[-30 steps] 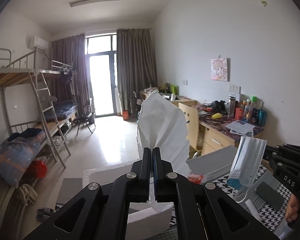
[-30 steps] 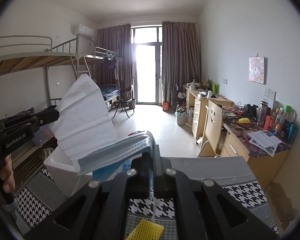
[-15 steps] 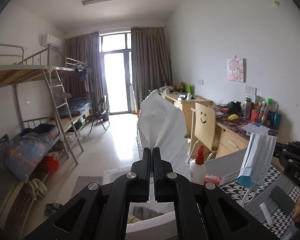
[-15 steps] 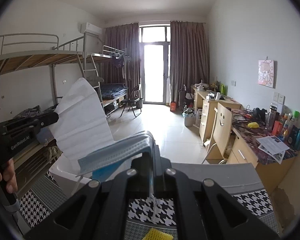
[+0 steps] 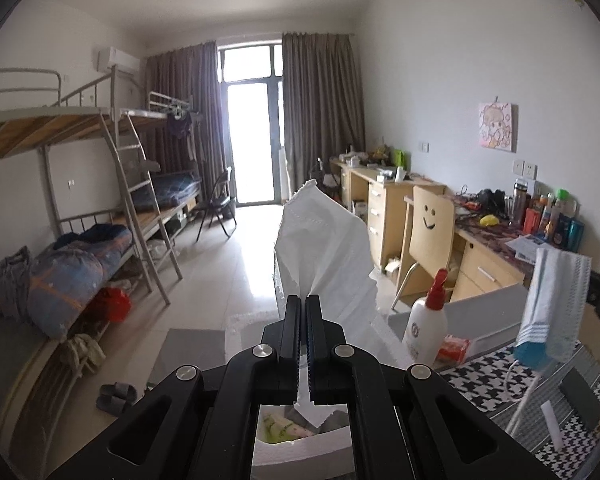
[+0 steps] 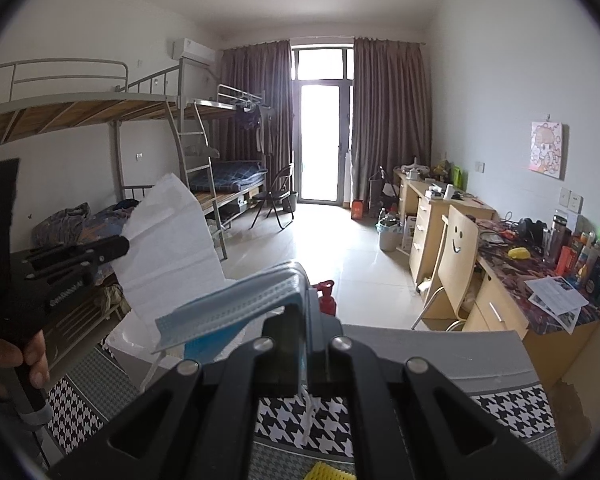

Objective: Organize soft objects

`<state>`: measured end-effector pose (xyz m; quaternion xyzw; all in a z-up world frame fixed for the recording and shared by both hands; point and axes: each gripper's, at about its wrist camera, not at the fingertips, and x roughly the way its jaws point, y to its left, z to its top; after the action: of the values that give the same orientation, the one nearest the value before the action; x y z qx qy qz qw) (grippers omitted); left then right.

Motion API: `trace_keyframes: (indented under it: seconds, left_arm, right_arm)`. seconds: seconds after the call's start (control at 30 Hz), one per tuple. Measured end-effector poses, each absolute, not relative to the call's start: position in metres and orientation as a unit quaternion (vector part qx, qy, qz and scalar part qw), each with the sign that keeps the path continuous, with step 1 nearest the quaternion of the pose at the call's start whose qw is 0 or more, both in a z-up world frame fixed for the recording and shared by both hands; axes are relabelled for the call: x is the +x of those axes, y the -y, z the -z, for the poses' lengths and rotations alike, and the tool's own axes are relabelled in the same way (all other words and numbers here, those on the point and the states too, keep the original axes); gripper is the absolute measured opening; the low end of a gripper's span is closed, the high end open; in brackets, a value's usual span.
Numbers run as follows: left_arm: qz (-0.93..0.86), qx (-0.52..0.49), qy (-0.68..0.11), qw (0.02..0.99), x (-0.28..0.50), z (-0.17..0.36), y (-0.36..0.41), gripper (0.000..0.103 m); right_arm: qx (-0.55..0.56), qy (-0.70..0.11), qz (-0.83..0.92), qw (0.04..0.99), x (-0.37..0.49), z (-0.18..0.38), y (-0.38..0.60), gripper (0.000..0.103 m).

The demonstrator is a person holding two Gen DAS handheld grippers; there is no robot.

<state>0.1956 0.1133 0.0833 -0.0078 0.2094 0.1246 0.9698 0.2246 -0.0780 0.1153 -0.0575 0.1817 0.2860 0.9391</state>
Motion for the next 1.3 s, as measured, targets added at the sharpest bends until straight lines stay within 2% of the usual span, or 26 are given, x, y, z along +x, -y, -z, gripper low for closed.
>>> trace_keyframes:
  seconds: [0.37,0.4,0.47,0.5,0.53,0.63,0.67,0.7,0.9,1.3]
  left_arm:
    - [-0.114,-0.001,-0.263,0.958,0.212,-0.055,-0.115,0.005]
    - [-0.114,0.002,-0.271,0.956,0.214,-0.051,-0.115,0.009]
    - [-0.116,0.0,-0.283,0.952,0.216,-0.045,-0.115,0.031]
    - [-0.116,-0.003,-0.288,0.951,0.217,-0.042,-0.117,0.053]
    - [-0.115,-0.006,-0.289,0.95,0.216,-0.041,-0.118,0.067]
    - [-0.114,-0.011,-0.287,0.951,0.212,-0.039,-0.123,0.072]
    - [-0.114,-0.013,-0.288,0.951,0.212,-0.039,-0.124,0.075]
    - [-0.114,-0.014,-0.288,0.951,0.211,-0.039,-0.126,0.082]
    - [-0.127,-0.023,-0.265,0.956,0.201,-0.047,-0.132,0.1]
    - [-0.153,-0.033,-0.239,0.958,0.172,-0.057,-0.153,0.102]
  right_arm:
    - [-0.061,-0.189,-0.285,0.938,0.226,-0.112,0.072,0.004]
    - [-0.062,-0.19,-0.285,0.937,0.227,-0.111,0.071,0.004]
    - [-0.062,-0.191,-0.284,0.937,0.227,-0.111,0.07,0.004]
    - [-0.063,-0.192,-0.284,0.937,0.227,-0.11,0.069,0.004]
    - [-0.063,-0.193,-0.284,0.937,0.228,-0.11,0.068,0.004]
    - [-0.066,-0.194,-0.284,0.937,0.228,-0.109,0.066,0.004]
    - [-0.067,-0.195,-0.284,0.937,0.229,-0.109,0.065,0.004]
    - [-0.067,-0.196,-0.284,0.936,0.229,-0.109,0.064,0.004]
    - [-0.067,-0.199,-0.287,0.935,0.232,-0.108,0.058,0.004]
    - [-0.075,-0.196,-0.304,0.929,0.233,-0.118,0.037,0.004]
